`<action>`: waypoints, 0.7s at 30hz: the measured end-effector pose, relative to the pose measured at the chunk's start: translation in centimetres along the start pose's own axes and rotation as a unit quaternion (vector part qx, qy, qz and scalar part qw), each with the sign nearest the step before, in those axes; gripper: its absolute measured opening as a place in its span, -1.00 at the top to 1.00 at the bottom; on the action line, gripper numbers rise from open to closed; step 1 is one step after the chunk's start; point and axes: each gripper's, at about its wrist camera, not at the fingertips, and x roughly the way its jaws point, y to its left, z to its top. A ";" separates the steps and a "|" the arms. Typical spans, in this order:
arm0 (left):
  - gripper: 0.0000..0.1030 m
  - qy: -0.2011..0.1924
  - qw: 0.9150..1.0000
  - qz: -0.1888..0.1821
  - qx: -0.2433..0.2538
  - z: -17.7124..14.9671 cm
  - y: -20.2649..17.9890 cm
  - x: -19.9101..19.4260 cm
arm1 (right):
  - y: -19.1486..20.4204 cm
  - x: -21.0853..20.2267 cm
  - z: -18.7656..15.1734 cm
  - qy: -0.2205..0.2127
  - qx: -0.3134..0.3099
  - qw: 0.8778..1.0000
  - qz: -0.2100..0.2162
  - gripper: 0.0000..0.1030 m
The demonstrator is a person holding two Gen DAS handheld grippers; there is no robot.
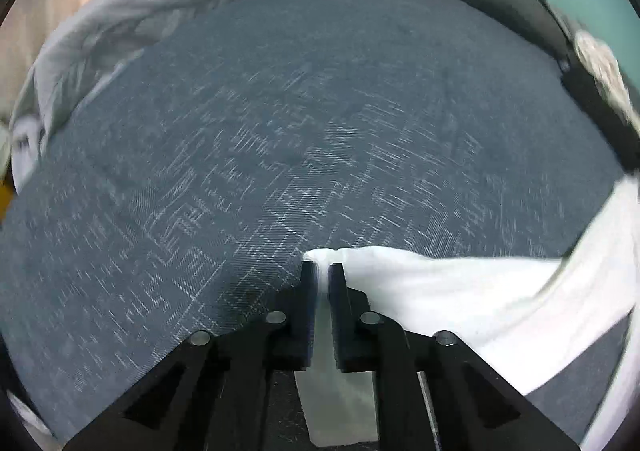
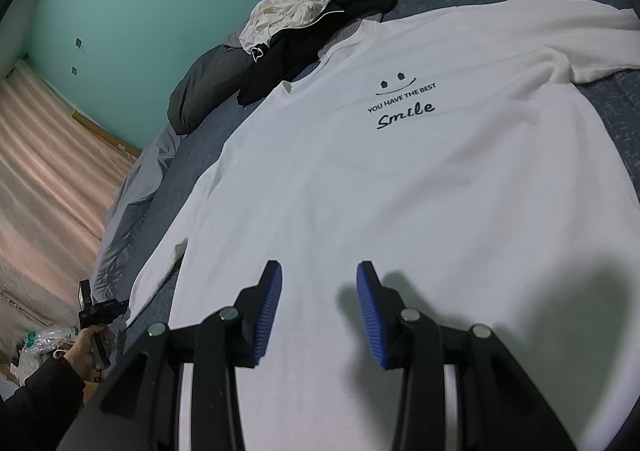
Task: Fold clothes
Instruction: 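Grasp the sleeve cuff with the left gripper and pull it outward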
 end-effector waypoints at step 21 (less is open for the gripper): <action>0.89 -0.065 0.996 0.012 -0.057 9.9 3.9 -4.6 | 0.1 0.3 -0.3 0.004 -0.002 1.000 -0.002 0.24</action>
